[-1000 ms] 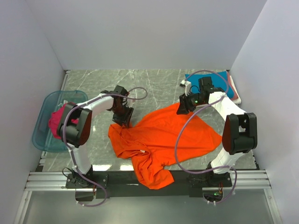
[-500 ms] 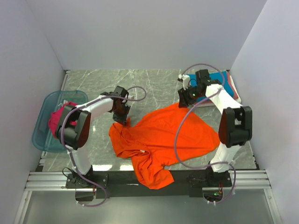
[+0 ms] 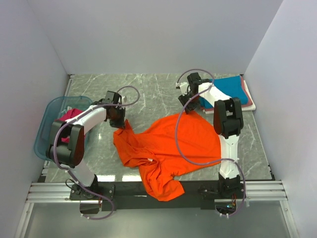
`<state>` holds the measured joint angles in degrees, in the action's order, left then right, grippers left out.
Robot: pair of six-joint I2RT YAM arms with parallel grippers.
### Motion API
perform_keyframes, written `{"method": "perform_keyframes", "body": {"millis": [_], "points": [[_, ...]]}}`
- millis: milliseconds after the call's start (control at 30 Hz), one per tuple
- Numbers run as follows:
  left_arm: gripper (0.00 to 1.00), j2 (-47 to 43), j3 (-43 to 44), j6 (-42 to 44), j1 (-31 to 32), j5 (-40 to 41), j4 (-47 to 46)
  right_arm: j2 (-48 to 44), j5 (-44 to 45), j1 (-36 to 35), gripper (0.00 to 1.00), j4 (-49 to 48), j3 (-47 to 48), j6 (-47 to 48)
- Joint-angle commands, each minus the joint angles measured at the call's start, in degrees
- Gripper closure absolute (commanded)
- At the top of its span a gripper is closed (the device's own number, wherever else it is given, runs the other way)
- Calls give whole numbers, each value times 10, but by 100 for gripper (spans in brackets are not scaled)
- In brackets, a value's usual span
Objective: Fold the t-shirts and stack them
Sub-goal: Flatten the tshirt out
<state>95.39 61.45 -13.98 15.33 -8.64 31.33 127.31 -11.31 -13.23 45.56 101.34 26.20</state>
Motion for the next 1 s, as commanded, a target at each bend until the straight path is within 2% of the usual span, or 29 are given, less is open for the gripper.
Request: {"method": "perform_keyframes", "body": {"millis": [0,33,67,133,167,267,367,400,500,633,867,967], "points": [[100,-8,11,-18,-13,1,-33,8,45,0,49,26,31,-12],[100,-6,15,-26,-16,0,-34,14,38,0,50,27,31,-12],[100,-3,22,-29,-22,2,-35,17,35,-1,56,30,35,-11],[100,6,31,-38,-27,3,-41,24,14,-2,71,37,42,-12],[100,9,35,-40,-29,12,-43,24,3,-1,85,42,49,-12],[100,16,69,-52,-33,53,-36,5,-10,-2,100,31,52,-10],[100,-14,75,-62,-33,85,-42,-51,-8,0,100,3,41,-9],[100,-40,69,-65,-34,126,-46,-85,-6,-1,100,-4,39,-8],[100,-96,52,-75,-35,185,-65,-155,-5,1,100,-29,28,-9],[100,-144,35,-81,-41,222,-88,-222,-2,4,100,-63,18,-25],[100,-123,78,-69,-63,246,-93,-271,37,5,100,-131,-3,-63],[100,-78,115,-62,-77,251,-103,-266,62,6,100,-150,-2,-79]]}}
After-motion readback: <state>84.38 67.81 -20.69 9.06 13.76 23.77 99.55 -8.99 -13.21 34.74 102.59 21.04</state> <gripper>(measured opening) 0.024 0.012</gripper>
